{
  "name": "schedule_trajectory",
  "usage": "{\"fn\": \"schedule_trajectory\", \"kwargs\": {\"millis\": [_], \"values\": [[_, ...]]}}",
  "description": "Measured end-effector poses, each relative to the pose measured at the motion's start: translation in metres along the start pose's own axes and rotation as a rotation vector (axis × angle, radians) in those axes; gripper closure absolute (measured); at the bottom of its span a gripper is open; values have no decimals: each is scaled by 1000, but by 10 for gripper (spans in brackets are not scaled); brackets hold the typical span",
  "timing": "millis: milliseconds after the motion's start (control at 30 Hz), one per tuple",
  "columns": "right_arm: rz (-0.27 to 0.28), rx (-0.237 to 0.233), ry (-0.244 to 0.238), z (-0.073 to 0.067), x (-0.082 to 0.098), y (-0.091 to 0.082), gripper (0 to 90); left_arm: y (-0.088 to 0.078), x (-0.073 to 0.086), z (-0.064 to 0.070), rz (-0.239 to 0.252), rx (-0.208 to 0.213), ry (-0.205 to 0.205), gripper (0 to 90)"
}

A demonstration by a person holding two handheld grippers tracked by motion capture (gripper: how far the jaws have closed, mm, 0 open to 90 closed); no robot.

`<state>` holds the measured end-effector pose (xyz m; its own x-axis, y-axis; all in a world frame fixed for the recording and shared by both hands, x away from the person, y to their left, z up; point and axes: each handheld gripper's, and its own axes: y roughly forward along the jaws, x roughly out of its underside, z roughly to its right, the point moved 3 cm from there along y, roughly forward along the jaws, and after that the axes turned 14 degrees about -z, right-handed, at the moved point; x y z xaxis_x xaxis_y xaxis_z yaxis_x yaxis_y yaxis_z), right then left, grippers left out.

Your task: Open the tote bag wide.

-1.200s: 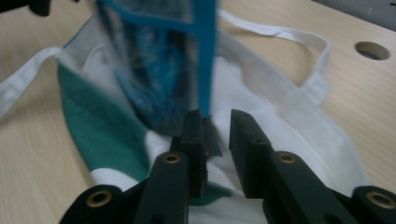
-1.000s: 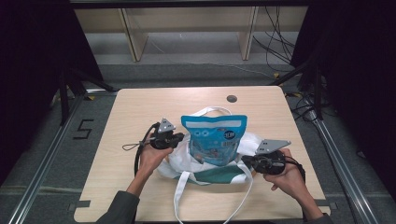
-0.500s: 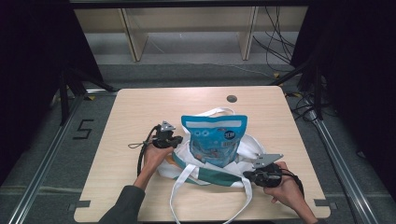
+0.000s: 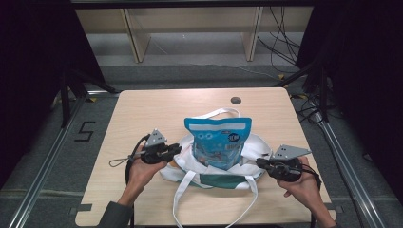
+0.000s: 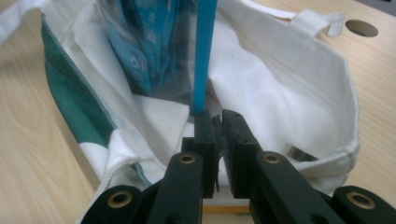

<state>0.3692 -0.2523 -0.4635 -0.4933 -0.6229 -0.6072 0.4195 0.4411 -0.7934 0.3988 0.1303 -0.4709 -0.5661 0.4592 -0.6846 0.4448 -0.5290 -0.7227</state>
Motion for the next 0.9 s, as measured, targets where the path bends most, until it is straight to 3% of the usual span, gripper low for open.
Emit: {"fn": "schedule_trajectory", "kwargs": {"millis": [67, 100, 233, 300, 333, 433, 500, 667, 767, 800, 833, 900], "values": [[-22, 14, 10, -1, 1, 6, 844, 3, 15, 3, -16, 21, -8, 779], [-29, 17, -2, -2, 1, 10, 842, 5, 21, 4, -46, 30, 12, 790], [-90, 24, -29, -6, 2, 25, 841, 13, 30, 5, -62, 47, -3, 809], [-111, 39, -48, -8, 1, 31, 842, 16, 30, 5, -80, 34, 18, 815], [-123, 45, -55, -8, 2, 34, 842, 21, 31, 8, -79, 26, 7, 822], [-157, 51, -50, -10, 4, 41, 849, 35, 38, 10, -150, -7, 64, 843], [-178, 59, -57, -11, 5, 46, 854, 45, 42, 12, -176, -23, 70, 858], [-214, 83, -82, -11, 7, 57, 871, 50, 42, 12, -178, -34, 89, 877], [-191, 94, -55, -13, 8, 63, 878, 51, 42, 12, -178, -31, 75, 881], [-202, 95, -74, -10, 8, 62, 880, 51, 42, 12, -178, -32, 75, 884], [-203, 98, -60, -11, 8, 63, 883, 51, 42, 10, -186, -35, 85, 884], [-207, 98, -69, -9, 7, 64, 887, 52, 42, 11, -173, -30, 63, 886]]}}
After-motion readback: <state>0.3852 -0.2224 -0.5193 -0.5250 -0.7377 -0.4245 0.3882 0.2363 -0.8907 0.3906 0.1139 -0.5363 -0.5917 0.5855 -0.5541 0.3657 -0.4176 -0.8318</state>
